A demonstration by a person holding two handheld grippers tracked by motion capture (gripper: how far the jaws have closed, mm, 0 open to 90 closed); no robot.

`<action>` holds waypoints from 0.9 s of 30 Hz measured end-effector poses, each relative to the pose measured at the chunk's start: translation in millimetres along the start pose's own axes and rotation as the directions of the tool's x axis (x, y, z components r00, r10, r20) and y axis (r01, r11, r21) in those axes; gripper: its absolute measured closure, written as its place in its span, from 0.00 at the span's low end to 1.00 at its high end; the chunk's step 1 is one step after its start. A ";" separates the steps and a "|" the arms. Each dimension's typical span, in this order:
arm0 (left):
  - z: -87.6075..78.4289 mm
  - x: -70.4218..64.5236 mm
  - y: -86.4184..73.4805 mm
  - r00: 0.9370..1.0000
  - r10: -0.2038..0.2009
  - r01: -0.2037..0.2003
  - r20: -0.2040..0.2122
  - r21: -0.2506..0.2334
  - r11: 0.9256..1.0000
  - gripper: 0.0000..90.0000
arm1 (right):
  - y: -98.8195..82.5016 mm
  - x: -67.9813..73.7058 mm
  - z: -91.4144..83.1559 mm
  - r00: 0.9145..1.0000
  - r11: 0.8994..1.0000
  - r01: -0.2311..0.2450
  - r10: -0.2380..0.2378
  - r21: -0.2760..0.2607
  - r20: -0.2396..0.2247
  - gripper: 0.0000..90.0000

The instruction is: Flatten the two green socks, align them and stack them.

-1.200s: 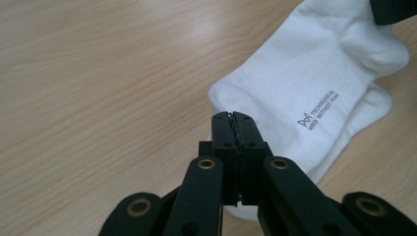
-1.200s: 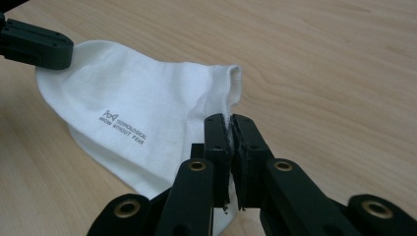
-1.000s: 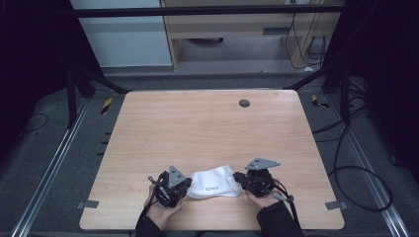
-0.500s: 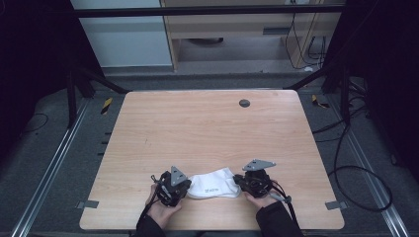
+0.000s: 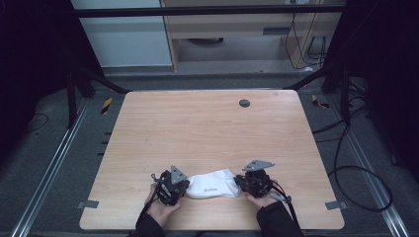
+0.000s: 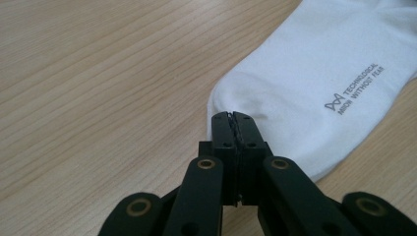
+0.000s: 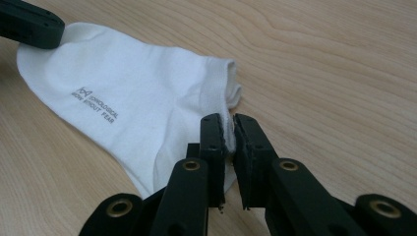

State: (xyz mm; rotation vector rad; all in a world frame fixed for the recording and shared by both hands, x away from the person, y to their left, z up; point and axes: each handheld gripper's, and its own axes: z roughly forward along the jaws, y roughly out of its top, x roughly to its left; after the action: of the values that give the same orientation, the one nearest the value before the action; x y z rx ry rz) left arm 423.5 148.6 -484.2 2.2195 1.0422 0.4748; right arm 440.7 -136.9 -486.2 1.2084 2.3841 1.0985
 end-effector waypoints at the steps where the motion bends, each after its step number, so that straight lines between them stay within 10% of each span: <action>1: 0.2 -0.2 -0.2 1.000 0.002 -0.002 0.001 0.001 1.000 0.99 | -0.7 -0.5 0.6 1.000 1.000 0.000 0.000 0.003 0.001 0.91; 16: -16.1 -1.9 3.6 1.000 -0.001 0.001 0.001 -0.142 0.990 0.83 | 2.8 2.7 -14.1 0.999 0.991 0.031 -0.032 -0.127 -0.003 0.84; 27: 5.4 -12.0 -0.1 0.998 0.054 -0.052 0.026 -0.055 0.997 0.97 | -3.4 18.2 3.2 0.991 0.995 0.064 -0.073 -0.078 -0.111 0.99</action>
State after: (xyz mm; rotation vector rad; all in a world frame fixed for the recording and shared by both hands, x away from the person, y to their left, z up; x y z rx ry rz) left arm 418.9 137.2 -488.9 2.2038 0.9468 0.4888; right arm 429.0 -122.4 -488.8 1.0578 2.4249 1.2534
